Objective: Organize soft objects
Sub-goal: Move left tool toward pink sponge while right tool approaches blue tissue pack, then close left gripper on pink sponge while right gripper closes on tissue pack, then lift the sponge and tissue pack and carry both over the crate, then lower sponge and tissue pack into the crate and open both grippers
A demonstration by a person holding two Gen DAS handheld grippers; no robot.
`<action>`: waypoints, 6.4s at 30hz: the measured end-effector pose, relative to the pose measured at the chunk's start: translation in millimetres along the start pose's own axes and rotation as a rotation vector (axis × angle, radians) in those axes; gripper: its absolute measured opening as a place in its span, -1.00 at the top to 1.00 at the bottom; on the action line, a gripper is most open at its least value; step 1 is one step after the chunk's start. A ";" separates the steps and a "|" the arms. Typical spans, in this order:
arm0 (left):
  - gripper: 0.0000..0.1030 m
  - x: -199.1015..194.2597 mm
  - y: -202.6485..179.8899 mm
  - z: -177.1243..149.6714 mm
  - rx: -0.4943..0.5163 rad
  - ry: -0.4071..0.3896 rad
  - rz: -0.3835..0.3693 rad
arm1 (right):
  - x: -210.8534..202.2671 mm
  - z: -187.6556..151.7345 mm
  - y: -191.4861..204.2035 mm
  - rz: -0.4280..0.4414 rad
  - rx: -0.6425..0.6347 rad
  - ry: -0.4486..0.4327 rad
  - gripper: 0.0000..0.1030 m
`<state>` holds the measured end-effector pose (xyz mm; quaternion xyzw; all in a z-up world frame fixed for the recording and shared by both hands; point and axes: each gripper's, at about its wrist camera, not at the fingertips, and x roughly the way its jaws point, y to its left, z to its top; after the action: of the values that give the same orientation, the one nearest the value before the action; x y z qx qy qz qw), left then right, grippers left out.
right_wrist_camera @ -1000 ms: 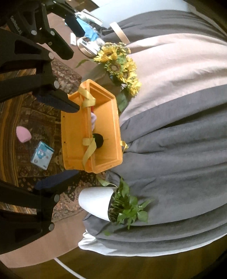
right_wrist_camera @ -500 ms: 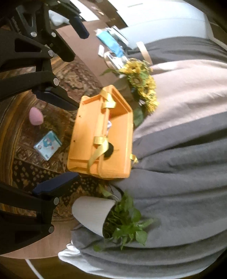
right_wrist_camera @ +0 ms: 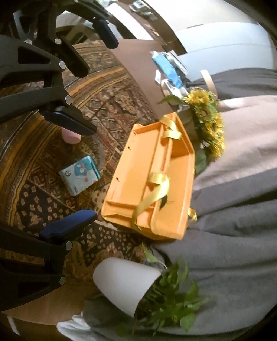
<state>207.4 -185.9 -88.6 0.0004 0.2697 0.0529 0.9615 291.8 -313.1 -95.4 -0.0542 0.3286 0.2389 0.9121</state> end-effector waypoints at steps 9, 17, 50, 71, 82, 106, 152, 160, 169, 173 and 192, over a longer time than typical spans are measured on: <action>-0.61 33.9 -7.2 -24.7 -0.029 0.080 -0.019 | 40.8 -12.3 -5.2 0.051 -0.045 0.095 -0.42; -0.61 59.1 -15.7 -38.5 0.008 0.128 -0.035 | 75.0 -26.3 -7.1 0.095 -0.089 0.185 -0.42; 0.09 137.1 -17.5 -52.4 0.019 0.271 -0.133 | 142.7 -28.1 -16.6 0.107 -0.163 0.292 -0.40; 0.25 112.2 -0.8 -33.9 -0.055 0.231 -0.061 | 109.3 -21.0 -14.4 0.057 -0.075 0.183 -0.12; 0.25 88.3 3.6 -16.2 -0.077 0.156 -0.031 | 86.1 -14.8 -11.9 0.048 -0.032 0.125 -0.10; 0.25 30.1 37.7 63.6 -0.072 -0.089 -0.065 | -1.2 45.5 12.7 -0.045 0.075 -0.145 -0.10; 0.25 159.8 75.8 195.0 0.098 -0.117 -0.293 | 62.2 161.2 -3.6 -0.321 0.273 -0.197 -0.10; 0.25 205.6 63.3 202.5 0.109 -0.029 -0.301 | 102.5 169.0 -28.0 -0.306 0.296 -0.116 -0.10; 0.25 250.7 48.4 202.5 0.141 0.073 -0.347 | 141.3 171.3 -49.9 -0.286 0.318 -0.006 -0.10; 0.23 268.6 39.7 200.9 0.171 0.134 -0.373 | 156.2 168.8 -57.4 -0.265 0.324 0.035 -0.10; -0.35 241.3 54.0 192.4 0.121 0.123 -0.275 | 137.2 162.0 -51.6 -0.318 0.364 0.033 -0.26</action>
<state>506.5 -102.3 -47.8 0.0183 0.3282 -0.0959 0.9396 500.9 -262.1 -58.2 0.0561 0.3687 0.0283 0.9274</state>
